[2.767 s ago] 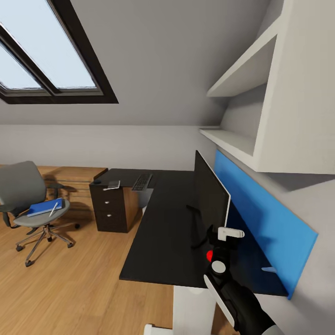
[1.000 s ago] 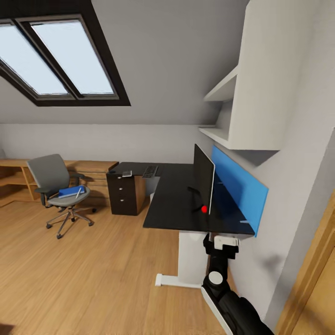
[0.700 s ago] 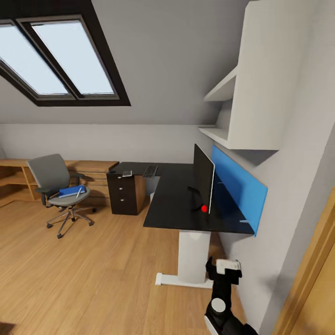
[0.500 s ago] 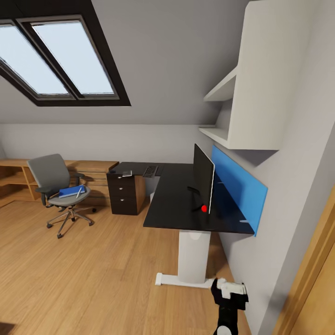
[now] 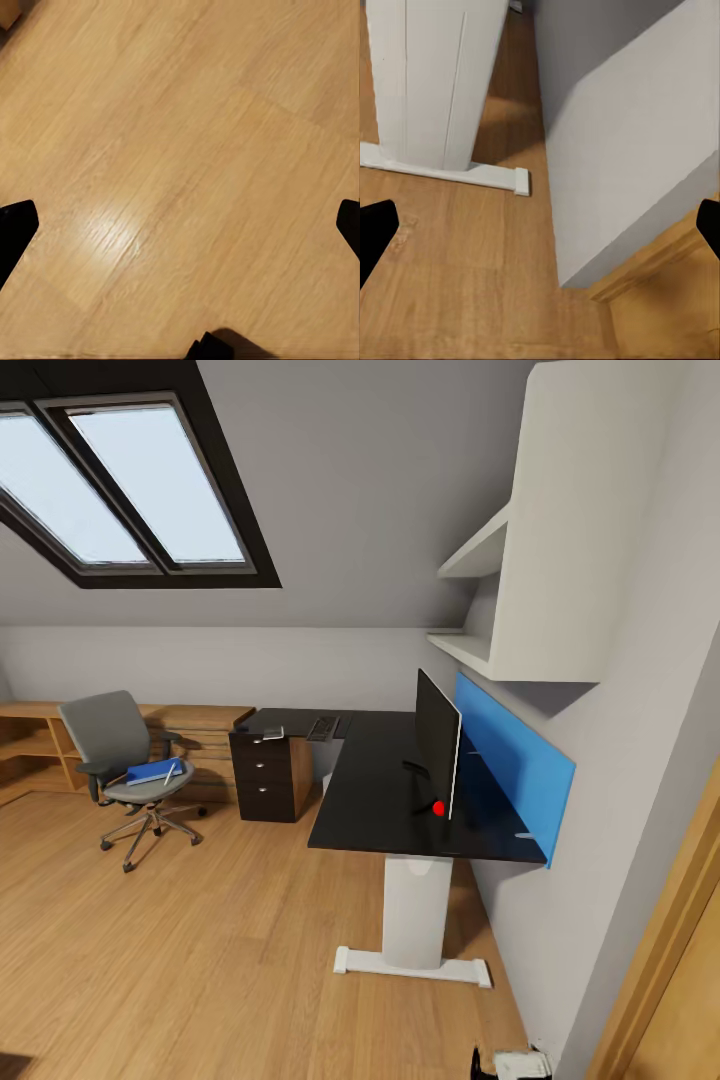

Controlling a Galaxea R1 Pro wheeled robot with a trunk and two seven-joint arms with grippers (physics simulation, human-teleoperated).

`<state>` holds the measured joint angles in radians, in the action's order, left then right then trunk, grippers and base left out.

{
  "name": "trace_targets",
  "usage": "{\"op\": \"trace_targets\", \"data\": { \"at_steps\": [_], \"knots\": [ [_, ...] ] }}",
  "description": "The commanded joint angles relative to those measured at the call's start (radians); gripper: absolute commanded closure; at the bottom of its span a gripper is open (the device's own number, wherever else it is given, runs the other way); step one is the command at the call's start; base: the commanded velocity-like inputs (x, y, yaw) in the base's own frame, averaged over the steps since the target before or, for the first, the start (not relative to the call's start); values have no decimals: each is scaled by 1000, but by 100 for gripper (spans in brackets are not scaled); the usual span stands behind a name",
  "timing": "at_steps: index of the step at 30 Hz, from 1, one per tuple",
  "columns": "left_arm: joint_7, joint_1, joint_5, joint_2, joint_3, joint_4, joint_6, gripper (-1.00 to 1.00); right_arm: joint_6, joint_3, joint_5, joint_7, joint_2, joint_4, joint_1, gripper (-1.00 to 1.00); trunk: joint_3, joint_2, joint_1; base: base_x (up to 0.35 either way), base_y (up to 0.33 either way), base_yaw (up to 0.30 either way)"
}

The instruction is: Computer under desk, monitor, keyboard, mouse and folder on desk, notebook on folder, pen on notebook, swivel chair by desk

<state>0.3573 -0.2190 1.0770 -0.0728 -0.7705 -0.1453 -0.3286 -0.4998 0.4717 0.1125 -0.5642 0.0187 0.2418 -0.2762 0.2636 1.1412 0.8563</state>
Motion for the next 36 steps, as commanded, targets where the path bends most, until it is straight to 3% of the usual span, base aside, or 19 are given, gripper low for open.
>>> {"op": "trace_targets", "data": {
  "at_steps": [1, 11, 17, 22, 26, 36],
  "knots": [
    [6, 0, 6, 0, -9, 5, -1, -100, -23, 8, 13, 38, 0, -24, -1, -100, 1, 1, 0, 0, 0, 0],
    [4, 1, 41, -1, -8, 18, -6, -100, -72, 4, 109, 106, -2, -58, -1, -100, -2, -6, -4, 0, 0, 0],
    [3, 1, 47, -1, -9, 18, -7, -100, -78, 5, 116, 108, -2, -59, -1, -100, -21, -48, -27, 0, 0, 0],
    [2, 1, 47, 15, -10, 24, -8, -100, -83, 5, 138, 112, 1, -59, -1, -100, -21, -48, -27, 0, 47, 67],
    [0, 1, 47, 21, -10, 25, -6, -100, -98, 9, 164, 113, 6, -60, -1, -100, -21, -48, -27, 0, 262, 234],
    [-1, 1, 46, 33, -12, 29, -7, -100, -124, 10, 169, 113, 22, -67, -1, -100, -15, -48, -27, 0, 325, 253]
  ]
}}
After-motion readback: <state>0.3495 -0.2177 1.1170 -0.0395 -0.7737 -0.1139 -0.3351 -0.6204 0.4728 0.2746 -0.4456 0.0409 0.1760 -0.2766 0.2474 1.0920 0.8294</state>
